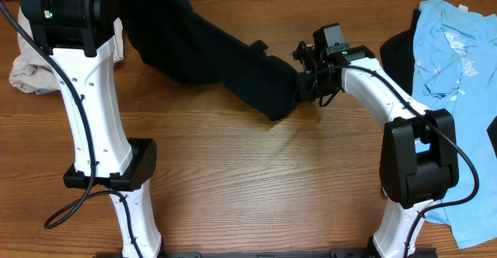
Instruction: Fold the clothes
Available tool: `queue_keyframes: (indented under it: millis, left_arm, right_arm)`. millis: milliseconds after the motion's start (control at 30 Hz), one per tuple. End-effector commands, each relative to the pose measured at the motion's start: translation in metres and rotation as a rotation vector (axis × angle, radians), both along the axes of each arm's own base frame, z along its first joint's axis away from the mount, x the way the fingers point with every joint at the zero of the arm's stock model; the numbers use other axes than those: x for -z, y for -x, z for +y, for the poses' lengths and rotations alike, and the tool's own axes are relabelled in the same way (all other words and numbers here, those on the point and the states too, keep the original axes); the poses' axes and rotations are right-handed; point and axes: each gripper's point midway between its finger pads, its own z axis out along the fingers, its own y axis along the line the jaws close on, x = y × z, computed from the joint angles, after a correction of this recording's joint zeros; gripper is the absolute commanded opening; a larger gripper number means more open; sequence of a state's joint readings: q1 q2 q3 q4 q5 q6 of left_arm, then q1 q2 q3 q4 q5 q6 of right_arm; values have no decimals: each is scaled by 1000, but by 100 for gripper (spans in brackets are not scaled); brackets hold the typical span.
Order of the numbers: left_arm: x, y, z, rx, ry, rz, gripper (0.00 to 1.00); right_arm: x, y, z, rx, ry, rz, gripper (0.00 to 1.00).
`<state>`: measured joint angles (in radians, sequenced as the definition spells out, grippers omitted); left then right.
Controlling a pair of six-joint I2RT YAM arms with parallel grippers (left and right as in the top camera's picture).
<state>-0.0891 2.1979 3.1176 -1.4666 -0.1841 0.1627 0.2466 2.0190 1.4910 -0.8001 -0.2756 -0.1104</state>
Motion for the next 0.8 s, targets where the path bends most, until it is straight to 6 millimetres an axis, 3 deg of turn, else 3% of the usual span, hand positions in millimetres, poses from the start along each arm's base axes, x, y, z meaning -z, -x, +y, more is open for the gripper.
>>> queue_keyframes:
  millis: [0, 367, 433, 533, 700, 767]
  left_arm:
    - [0, -1, 5, -15, 9, -3, 4]
    - [0, -1, 5, -15, 9, -3, 4]
    - [0, -1, 5, -15, 9, -3, 4]
    - [0, -1, 5, -15, 9, -3, 4]
    - [-1, -2, 5, -16, 9, -9, 4]
    - [-6, -3, 6, -20, 9, -30, 4]
  right_arm:
    - [-2, -4, -6, -7, 24, -30, 40]
    - [-2, -18, -39, 71, 34, -46, 41]
    - [-2, -20, -44, 81, 34, -46, 33]
    - [-4, -19, -42, 57, 14, -49, 7]
    - [-6, -20, -43, 58, 12, -55, 4]
    - [-20, -23, -48, 72, 9, -64, 4]
